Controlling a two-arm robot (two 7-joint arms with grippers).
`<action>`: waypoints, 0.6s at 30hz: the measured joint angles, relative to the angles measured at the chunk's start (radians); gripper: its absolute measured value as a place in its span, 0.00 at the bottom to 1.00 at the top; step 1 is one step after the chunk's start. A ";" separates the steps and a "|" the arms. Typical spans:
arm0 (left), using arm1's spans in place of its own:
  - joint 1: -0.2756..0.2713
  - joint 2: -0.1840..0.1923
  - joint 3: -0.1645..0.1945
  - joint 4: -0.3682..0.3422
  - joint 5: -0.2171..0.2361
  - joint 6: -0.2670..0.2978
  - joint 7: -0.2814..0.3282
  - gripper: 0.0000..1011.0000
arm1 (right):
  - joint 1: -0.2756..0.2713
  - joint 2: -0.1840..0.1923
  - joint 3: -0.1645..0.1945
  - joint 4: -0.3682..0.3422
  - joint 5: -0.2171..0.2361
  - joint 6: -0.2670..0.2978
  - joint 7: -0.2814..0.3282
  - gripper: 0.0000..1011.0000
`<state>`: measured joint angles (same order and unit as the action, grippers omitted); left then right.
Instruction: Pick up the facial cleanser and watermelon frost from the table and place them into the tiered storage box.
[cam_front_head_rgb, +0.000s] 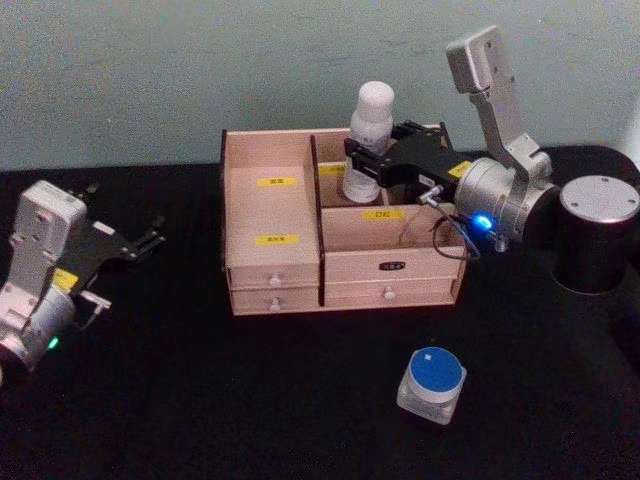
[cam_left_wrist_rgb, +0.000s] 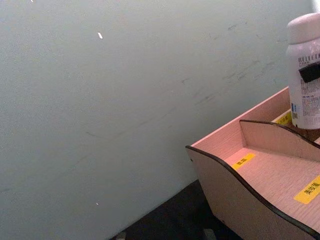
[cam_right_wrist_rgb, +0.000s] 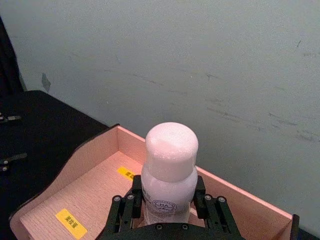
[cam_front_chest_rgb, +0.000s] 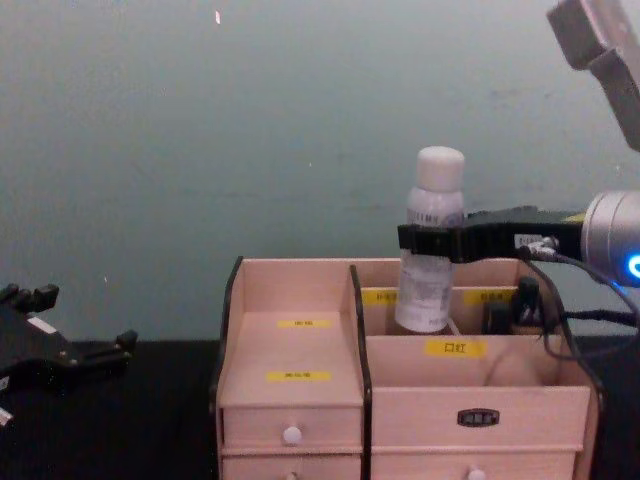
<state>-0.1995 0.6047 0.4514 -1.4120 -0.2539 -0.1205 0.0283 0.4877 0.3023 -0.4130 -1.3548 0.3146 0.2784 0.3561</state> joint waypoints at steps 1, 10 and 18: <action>0.000 0.000 0.000 0.000 0.000 0.000 0.000 0.99 | 0.001 -0.001 0.000 0.003 -0.001 -0.002 0.000 0.59; 0.000 0.000 0.000 0.000 0.000 0.000 0.000 0.99 | 0.002 -0.012 -0.005 0.036 -0.009 -0.013 0.005 0.59; 0.000 0.000 0.000 0.000 0.000 0.000 0.000 0.99 | -0.005 -0.023 -0.010 0.062 -0.021 -0.021 0.003 0.59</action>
<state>-0.1995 0.6047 0.4513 -1.4120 -0.2539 -0.1206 0.0283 0.4827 0.2792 -0.4226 -1.2928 0.2934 0.2574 0.3586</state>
